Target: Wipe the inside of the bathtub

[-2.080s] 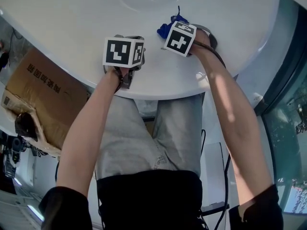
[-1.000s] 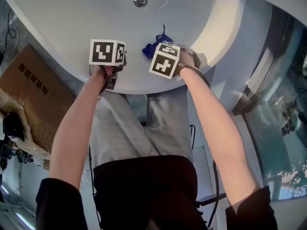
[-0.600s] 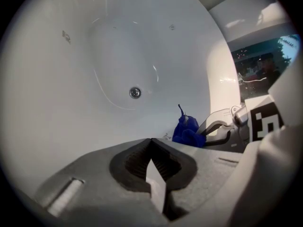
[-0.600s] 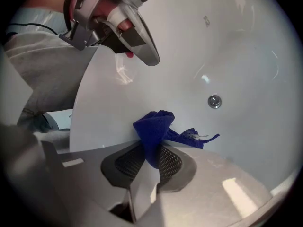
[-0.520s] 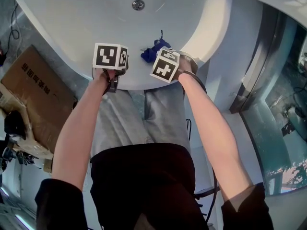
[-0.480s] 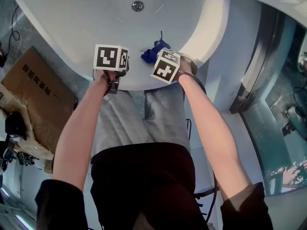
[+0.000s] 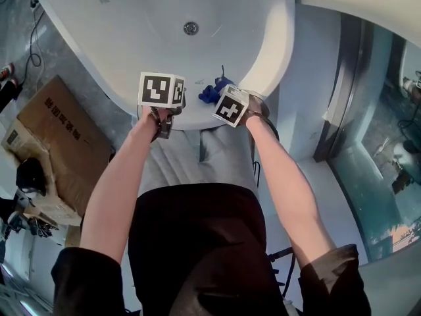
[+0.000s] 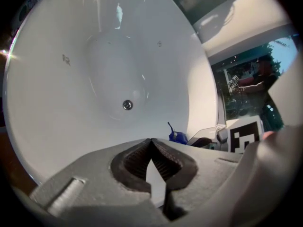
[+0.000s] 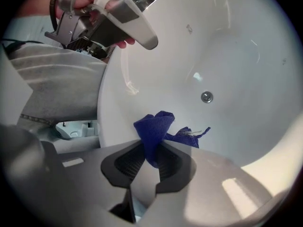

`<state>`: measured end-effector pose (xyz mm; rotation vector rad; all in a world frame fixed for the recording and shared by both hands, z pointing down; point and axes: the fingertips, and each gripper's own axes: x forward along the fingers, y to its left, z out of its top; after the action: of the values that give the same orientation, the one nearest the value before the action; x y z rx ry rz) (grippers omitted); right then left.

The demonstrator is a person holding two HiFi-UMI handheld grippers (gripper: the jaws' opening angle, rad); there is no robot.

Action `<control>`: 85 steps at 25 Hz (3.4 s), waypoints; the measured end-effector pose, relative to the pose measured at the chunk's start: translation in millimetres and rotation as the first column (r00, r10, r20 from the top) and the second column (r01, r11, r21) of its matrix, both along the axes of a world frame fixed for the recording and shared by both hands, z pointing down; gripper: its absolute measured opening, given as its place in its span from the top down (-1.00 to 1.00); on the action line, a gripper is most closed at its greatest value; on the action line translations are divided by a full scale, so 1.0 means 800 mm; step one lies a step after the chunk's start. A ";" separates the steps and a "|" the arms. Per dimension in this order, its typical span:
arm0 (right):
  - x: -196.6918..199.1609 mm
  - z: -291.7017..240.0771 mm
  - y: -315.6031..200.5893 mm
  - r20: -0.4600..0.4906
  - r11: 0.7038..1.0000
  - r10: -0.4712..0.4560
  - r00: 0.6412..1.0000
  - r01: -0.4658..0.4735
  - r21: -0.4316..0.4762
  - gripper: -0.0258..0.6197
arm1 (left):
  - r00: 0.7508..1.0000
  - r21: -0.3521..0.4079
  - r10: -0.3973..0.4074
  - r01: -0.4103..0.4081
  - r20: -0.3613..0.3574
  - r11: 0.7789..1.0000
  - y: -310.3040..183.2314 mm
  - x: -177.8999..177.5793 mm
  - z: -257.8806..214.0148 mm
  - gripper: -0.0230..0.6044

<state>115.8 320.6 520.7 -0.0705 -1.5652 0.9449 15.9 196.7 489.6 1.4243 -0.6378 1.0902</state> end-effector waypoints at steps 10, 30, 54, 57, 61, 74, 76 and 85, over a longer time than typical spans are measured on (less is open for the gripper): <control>-0.010 -0.076 -0.059 0.061 0.970 0.238 0.969 -0.240 0.026 0.72 | 0.994 0.107 -0.081 0.088 -0.074 0.990 -0.075 0.010 -0.090 0.91; -0.067 -0.248 -0.247 0.387 0.743 0.544 0.744 -0.642 0.190 0.72 | 0.991 0.549 -0.082 0.126 -0.104 0.826 -0.214 -0.005 -0.262 0.91; -0.070 -0.511 -0.473 0.658 0.444 0.395 0.641 -0.760 0.474 0.72 | 0.995 0.905 -0.011 0.093 -0.097 0.416 -0.355 -0.002 -0.524 0.91; -0.067 -0.557 -0.499 0.696 0.390 0.342 0.632 -0.769 0.507 0.72 | 0.995 0.924 -0.001 0.095 -0.102 0.371 -0.369 0.002 -0.558 0.91; -0.074 -0.619 -0.523 0.738 0.325 0.276 0.616 -0.782 0.531 0.72 | 0.993 0.945 0.007 0.111 -0.118 0.306 -0.384 -0.008 -0.606 0.91; -0.079 -0.821 -0.527 0.802 0.064 0.001 0.597 -0.801 0.596 0.72 | 0.977 0.980 0.092 0.188 -0.193 0.061 -0.383 -0.011 -0.787 0.91; -0.075 -0.846 -0.527 0.804 0.010 -0.030 0.594 -0.804 0.594 0.72 | 0.974 0.978 0.092 0.206 -0.208 0.036 -0.382 -0.011 -0.805 0.91; -0.082 -0.890 -0.520 0.820 -0.091 -0.095 0.565 -0.825 0.558 0.72 | 0.975 0.974 0.051 0.218 -0.215 -0.063 -0.367 -0.019 -0.831 0.91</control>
<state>50.1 -95.5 -191.4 1.4419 -2.7624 -0.1072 0.5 -96.8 -175.0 2.6970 -1.5906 0.0807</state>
